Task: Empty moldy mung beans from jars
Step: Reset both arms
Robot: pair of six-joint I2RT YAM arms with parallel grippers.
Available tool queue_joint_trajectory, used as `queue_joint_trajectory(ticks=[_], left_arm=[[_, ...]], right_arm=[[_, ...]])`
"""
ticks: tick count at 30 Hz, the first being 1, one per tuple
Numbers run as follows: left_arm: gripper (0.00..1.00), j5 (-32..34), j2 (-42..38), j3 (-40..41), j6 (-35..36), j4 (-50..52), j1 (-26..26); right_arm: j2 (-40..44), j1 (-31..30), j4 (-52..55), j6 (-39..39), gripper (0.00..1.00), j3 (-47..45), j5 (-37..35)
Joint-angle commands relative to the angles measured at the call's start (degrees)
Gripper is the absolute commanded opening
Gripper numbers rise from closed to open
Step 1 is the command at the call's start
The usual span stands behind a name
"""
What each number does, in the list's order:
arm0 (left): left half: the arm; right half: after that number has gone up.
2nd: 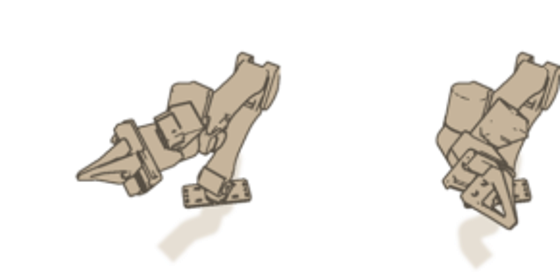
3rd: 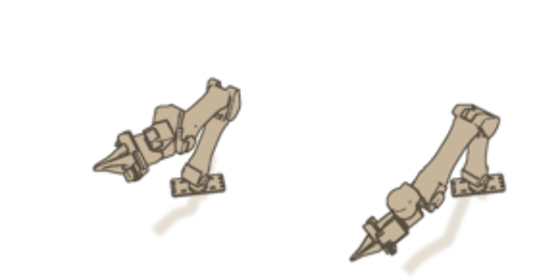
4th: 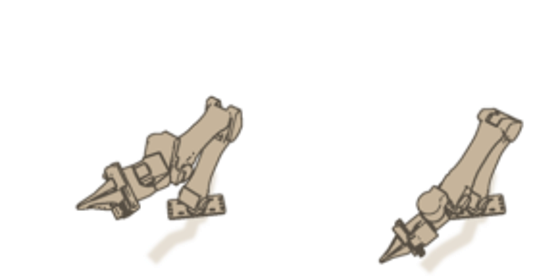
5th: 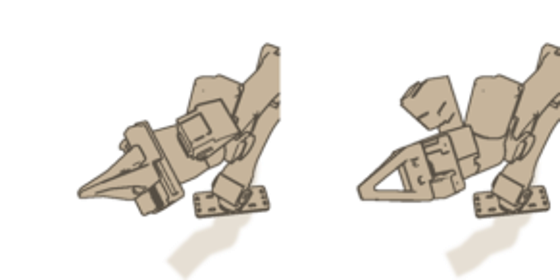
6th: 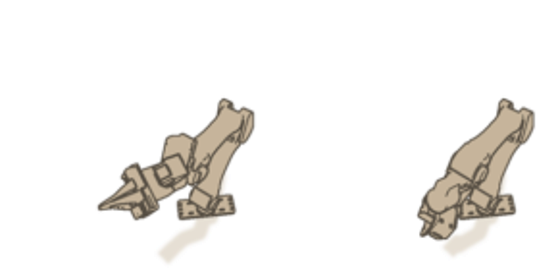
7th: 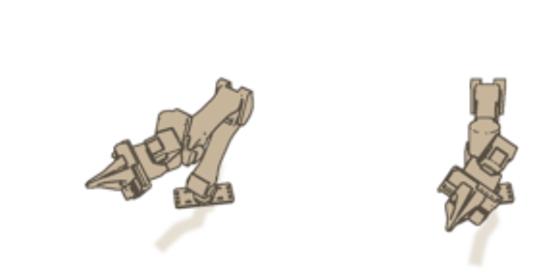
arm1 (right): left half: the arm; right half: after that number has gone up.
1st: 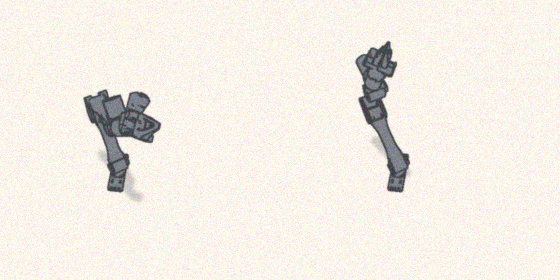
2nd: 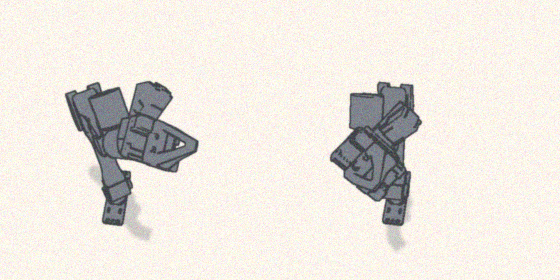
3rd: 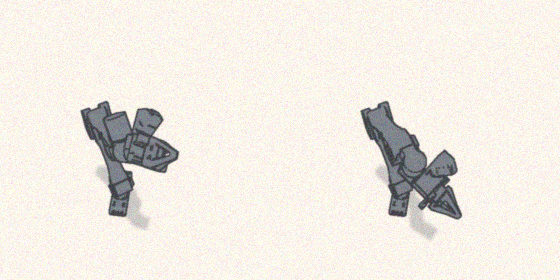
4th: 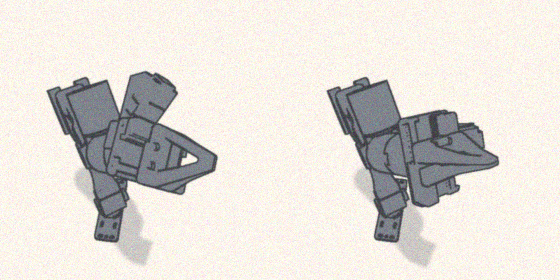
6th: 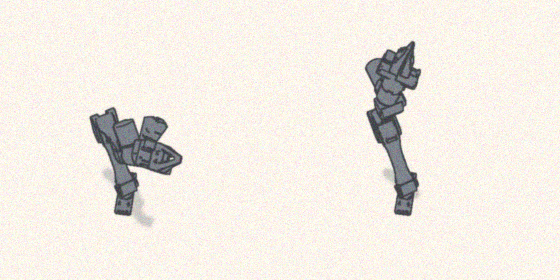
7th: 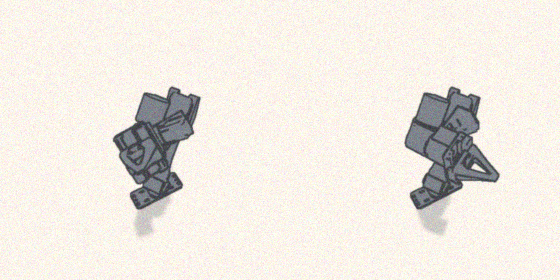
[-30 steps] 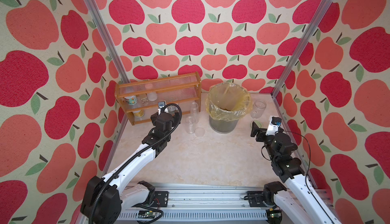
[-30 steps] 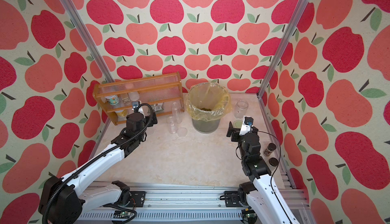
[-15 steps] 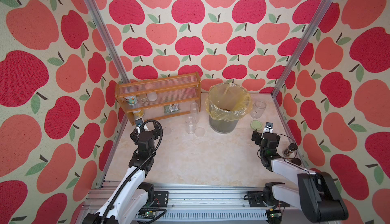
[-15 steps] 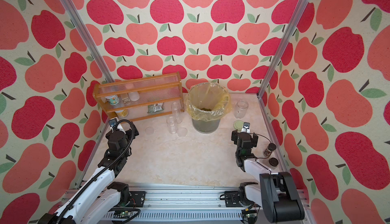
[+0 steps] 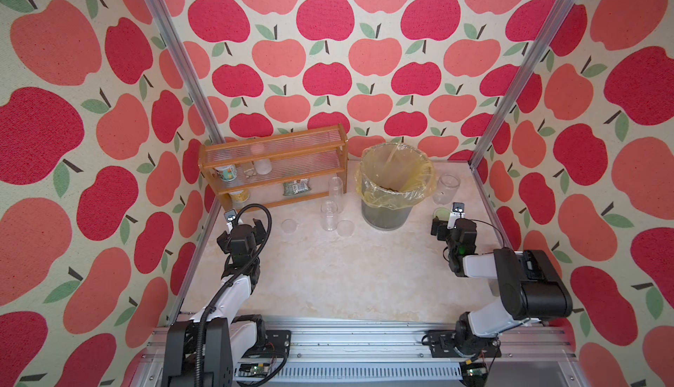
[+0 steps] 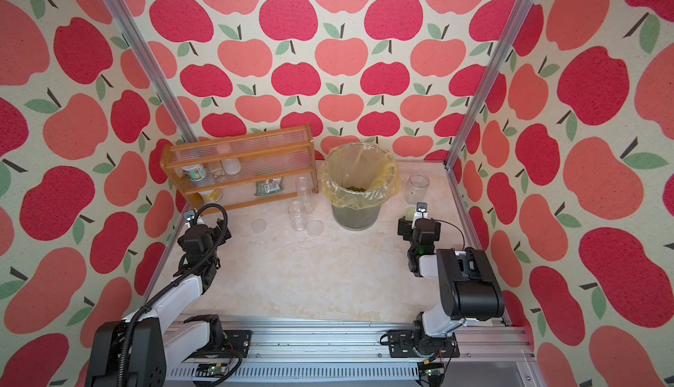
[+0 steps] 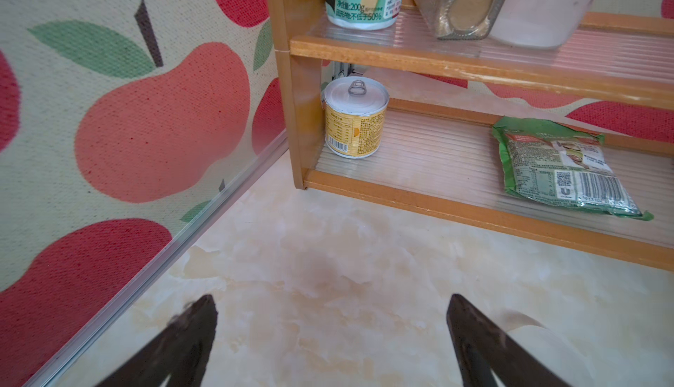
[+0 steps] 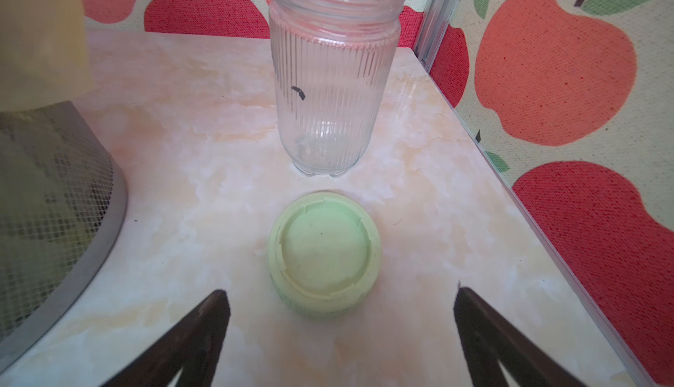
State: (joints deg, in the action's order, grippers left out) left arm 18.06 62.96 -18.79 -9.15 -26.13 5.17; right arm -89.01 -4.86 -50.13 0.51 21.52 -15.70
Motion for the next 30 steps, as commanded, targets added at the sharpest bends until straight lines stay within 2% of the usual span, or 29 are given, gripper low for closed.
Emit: queue_joint_trajectory(ticks=[1,8,15,17,19,21,24,26,28,30], left_arm=[[1.00,-4.90,2.61,0.77,-1.13,-5.14,1.98],[1.00,-8.19,13.21,-4.27,-0.97,-6.16,2.30],[1.00,-11.20,18.58,-8.56,1.13,-5.54,2.17],[1.00,-12.66,19.60,-8.32,2.55,-7.77,2.11],[1.00,-13.14,22.45,-6.36,3.38,-14.97,2.19],[1.00,-13.60,23.54,-8.18,5.23,-12.07,0.60],[1.00,-15.21,25.31,-6.86,7.28,-16.21,-0.48],[1.00,-17.50,27.34,-4.29,7.58,-22.83,0.27],[1.00,-17.53,26.50,-5.13,7.30,-19.78,0.28],[1.00,-17.21,26.86,-4.75,7.65,-20.90,0.06]], right_arm=[[-0.12,-0.49,-2.51,1.51,0.99,0.10,0.54],[-0.07,-0.49,-2.68,1.52,0.99,-0.14,0.53],[0.06,0.03,-1.50,2.14,0.99,0.39,4.28],[-0.01,0.10,-1.47,2.12,0.99,0.38,4.37],[0.01,0.04,-1.47,2.12,0.99,0.43,4.40],[-0.02,0.07,-1.43,2.12,0.99,0.45,4.41],[0.00,0.12,-1.40,2.13,0.99,0.45,4.48],[-0.02,0.12,-1.38,2.10,0.99,0.47,4.46],[-0.02,0.14,-1.46,2.08,0.99,0.45,4.48],[0.03,0.12,-1.38,2.11,0.99,0.44,4.47]])
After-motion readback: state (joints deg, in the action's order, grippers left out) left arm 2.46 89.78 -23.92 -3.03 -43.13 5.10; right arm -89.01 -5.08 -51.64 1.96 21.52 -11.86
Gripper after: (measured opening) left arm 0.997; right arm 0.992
